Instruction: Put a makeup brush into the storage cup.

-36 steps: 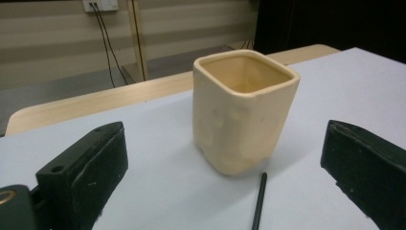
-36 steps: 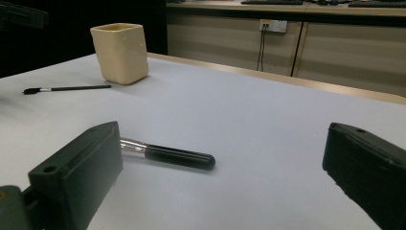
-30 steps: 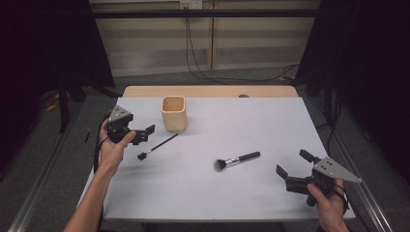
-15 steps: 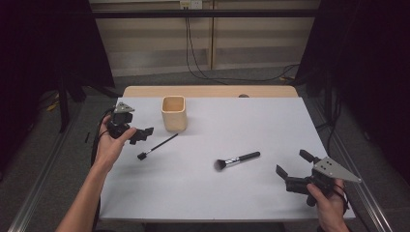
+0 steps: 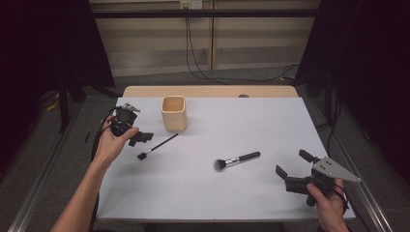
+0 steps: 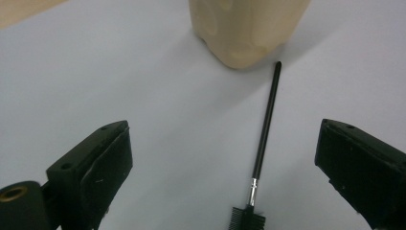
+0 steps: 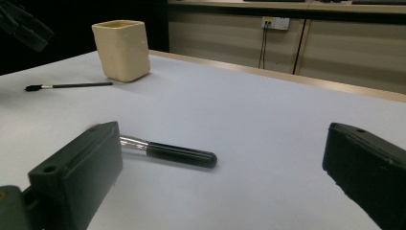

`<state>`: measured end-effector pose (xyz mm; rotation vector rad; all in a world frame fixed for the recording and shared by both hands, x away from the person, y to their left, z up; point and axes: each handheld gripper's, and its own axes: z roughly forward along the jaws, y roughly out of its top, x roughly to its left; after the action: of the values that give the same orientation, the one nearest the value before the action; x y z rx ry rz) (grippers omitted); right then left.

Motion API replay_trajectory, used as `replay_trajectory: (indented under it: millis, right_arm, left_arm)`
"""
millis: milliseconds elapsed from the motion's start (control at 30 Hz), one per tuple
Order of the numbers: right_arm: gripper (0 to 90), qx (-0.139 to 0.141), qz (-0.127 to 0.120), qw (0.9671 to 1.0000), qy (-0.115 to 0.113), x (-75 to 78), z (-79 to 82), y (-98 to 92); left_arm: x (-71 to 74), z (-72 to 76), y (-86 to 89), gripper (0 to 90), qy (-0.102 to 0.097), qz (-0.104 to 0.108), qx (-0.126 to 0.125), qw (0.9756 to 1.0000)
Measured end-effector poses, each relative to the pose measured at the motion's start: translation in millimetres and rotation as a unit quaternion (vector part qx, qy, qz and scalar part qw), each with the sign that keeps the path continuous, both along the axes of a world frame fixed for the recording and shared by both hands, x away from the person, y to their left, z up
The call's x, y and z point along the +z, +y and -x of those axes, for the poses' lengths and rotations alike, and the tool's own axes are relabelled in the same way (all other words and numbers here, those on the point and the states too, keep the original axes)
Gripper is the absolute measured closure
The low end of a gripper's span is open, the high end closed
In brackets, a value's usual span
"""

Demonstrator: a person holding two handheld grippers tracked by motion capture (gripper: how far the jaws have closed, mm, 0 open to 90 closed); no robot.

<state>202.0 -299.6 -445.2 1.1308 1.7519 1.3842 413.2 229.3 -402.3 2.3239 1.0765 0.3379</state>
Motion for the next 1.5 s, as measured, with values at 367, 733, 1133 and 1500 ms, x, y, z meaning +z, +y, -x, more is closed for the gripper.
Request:
replay_trajectory:
  millis: [367,733,1133,1500]
  right_arm:
    - [0.0,0.001,0.001,1.0000,0.001,-0.3,-0.2,0.0]
    - [0.0,0.002,0.002,1.0000,0.002,-0.4,-0.2,0.1]
    - [0.0,0.004,0.005,1.0000,0.003,-0.8,0.0,0.4]
    - [0.0,0.004,0.004,1.0000,0.005,-1.2,-0.3,0.8]
  left_arm:
    - [-12.8,-6.7,-10.7,6.5,0.068,-0.044,-0.017,0.9966]
    - [-24.8,-12.2,-22.0,7.1,0.116,-0.087,-0.041,0.9886]
    - [-40.4,-14.8,-34.3,5.8,0.150,-0.115,-0.084,0.9783]
    - [-52.8,-16.4,-45.5,13.0,0.176,-0.162,-0.100,0.9658]
